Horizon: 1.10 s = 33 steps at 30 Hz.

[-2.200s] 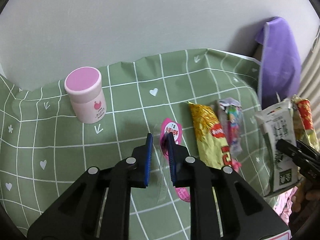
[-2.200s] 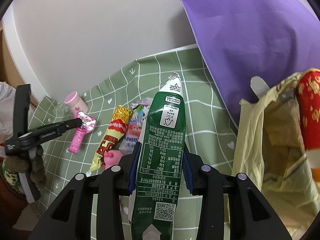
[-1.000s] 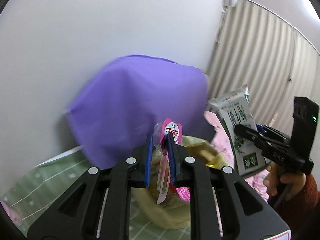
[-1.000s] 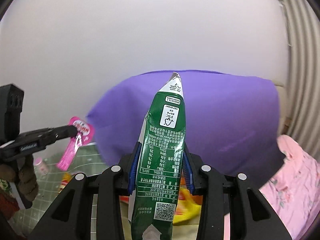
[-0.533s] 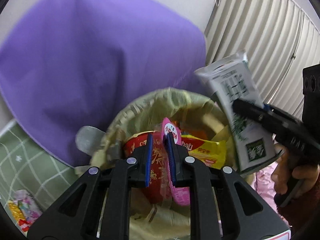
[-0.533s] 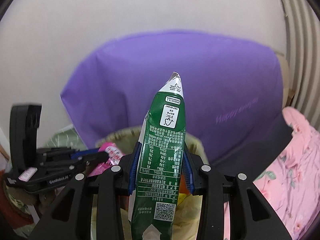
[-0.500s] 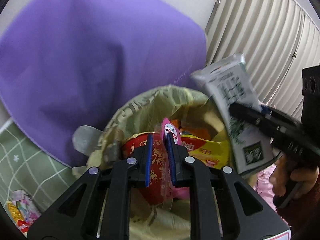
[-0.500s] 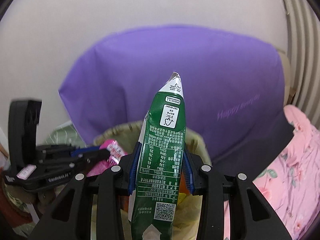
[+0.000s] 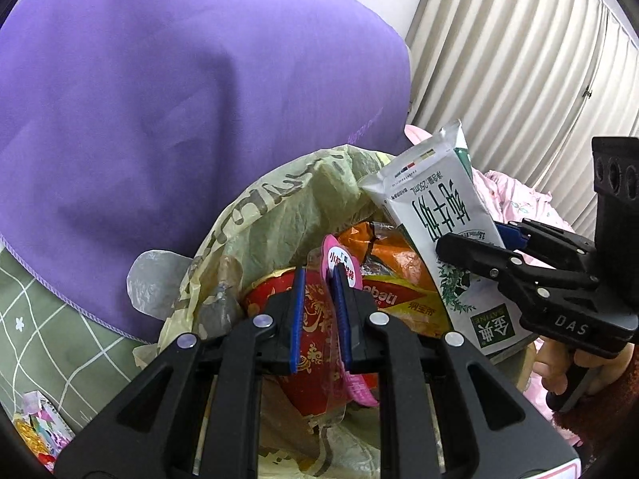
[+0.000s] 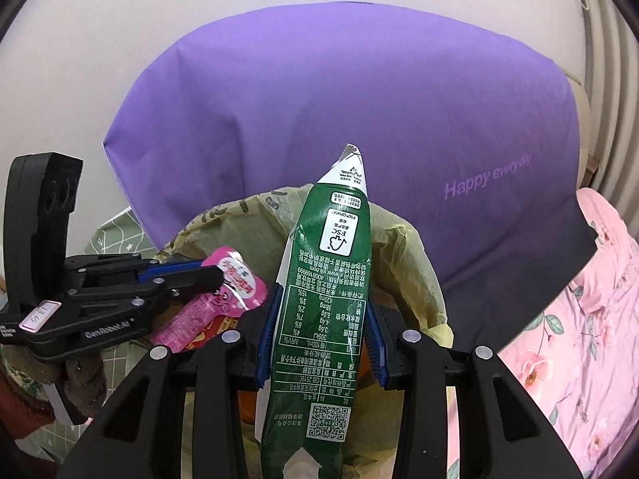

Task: Collect trash
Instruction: 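Open both grippers to drop the lollipop and carton into the bag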

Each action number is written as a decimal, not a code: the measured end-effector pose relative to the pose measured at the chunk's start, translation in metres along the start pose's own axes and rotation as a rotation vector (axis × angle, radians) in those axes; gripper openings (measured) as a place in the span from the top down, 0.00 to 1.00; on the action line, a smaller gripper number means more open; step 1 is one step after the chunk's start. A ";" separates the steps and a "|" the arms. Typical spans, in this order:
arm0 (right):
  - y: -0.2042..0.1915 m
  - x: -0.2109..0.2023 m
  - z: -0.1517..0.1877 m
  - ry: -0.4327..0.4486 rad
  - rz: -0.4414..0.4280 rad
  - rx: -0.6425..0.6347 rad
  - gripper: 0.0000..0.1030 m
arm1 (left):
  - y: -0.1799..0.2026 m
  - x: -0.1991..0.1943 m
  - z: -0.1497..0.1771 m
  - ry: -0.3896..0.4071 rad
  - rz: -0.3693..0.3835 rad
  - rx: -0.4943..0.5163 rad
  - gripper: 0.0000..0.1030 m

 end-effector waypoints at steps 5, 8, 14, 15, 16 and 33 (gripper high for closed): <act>0.000 -0.004 -0.001 -0.007 0.019 0.007 0.64 | -0.010 -0.013 -0.004 0.014 0.026 -0.010 0.86; 0.000 -0.010 0.000 -0.002 0.031 0.008 0.63 | -0.012 -0.020 -0.004 0.024 0.042 -0.020 0.86; 0.005 -0.025 0.004 0.018 0.075 0.028 0.50 | -0.021 -0.049 0.000 0.083 0.084 -0.078 0.67; 0.006 -0.028 0.005 0.024 0.085 0.031 0.50 | -0.022 -0.055 0.000 0.096 0.079 -0.082 0.67; 0.007 -0.032 0.005 0.034 0.091 0.035 0.50 | -0.022 -0.062 0.001 0.111 0.071 -0.087 0.66; -0.093 -0.061 0.012 0.113 -0.076 -0.064 0.50 | -0.108 -0.206 0.139 0.276 -0.389 -0.331 0.56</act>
Point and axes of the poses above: each gripper's, at about its wrist camera, not at the fingertips, and x roughly the way its jaws point, y to its right, z to its underside, the point moved 1 cm from there along x, roughly the way its jaws point, and after that the axes turned 15 degrees about z, right-handed, at the moved point
